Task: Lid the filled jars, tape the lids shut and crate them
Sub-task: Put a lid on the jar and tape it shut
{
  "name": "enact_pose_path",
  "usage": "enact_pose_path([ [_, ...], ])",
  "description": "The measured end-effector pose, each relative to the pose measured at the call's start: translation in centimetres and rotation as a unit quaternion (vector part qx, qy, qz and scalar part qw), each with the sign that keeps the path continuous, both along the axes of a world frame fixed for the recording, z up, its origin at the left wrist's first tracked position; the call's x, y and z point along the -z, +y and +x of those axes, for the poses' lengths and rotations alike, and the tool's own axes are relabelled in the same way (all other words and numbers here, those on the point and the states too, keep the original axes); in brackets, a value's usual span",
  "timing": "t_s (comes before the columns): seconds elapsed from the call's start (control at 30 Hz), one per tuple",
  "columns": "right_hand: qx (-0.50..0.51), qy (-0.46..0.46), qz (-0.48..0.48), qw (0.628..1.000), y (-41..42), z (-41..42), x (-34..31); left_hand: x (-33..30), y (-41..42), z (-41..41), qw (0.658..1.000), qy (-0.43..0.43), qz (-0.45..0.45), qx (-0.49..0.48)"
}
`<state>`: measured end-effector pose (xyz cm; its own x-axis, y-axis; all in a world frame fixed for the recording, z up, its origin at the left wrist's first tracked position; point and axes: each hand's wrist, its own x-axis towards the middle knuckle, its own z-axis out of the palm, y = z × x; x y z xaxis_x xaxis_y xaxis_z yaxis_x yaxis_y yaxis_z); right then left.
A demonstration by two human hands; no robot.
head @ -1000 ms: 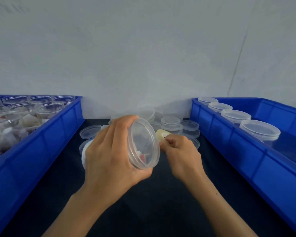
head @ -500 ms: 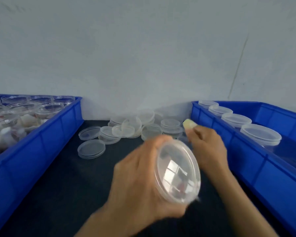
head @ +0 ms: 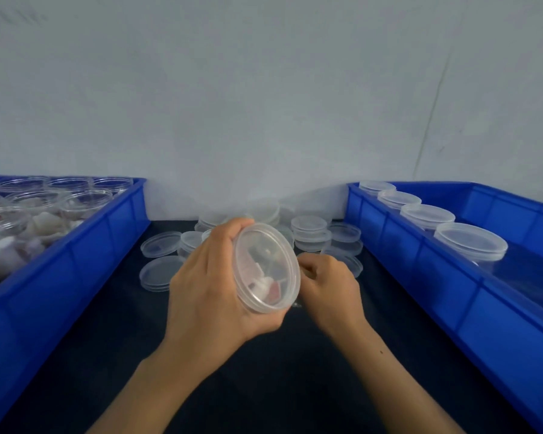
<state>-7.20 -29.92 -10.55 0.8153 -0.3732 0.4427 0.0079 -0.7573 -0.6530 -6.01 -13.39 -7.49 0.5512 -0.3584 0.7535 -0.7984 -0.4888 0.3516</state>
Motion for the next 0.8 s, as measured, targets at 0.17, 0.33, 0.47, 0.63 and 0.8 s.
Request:
enact_pose_path([
  [0.17,0.028,0.005,-0.038,0.999,0.4,0.7,0.6,0.4,0.2,0.5,1.000,-0.002,-0.008,-0.012],
  [0.33,-0.046,0.094,-0.231,0.967,0.0,1.3,2.1,0.7,0.3,0.9,0.999,0.008,-0.028,-0.015],
  [0.47,-0.094,0.110,-0.275,0.951,0.5,1.9,3.3,0.9,0.6,1.0,0.998,0.031,-0.058,-0.022],
  [0.63,-0.126,0.126,-0.294,0.939,1.1,2.3,4.2,0.9,0.9,1.3,0.993,0.062,-0.096,-0.009],
  [0.8,-0.239,-0.030,0.243,0.940,1.2,0.1,1.0,1.1,1.3,1.9,0.981,0.104,-0.162,0.009],
])
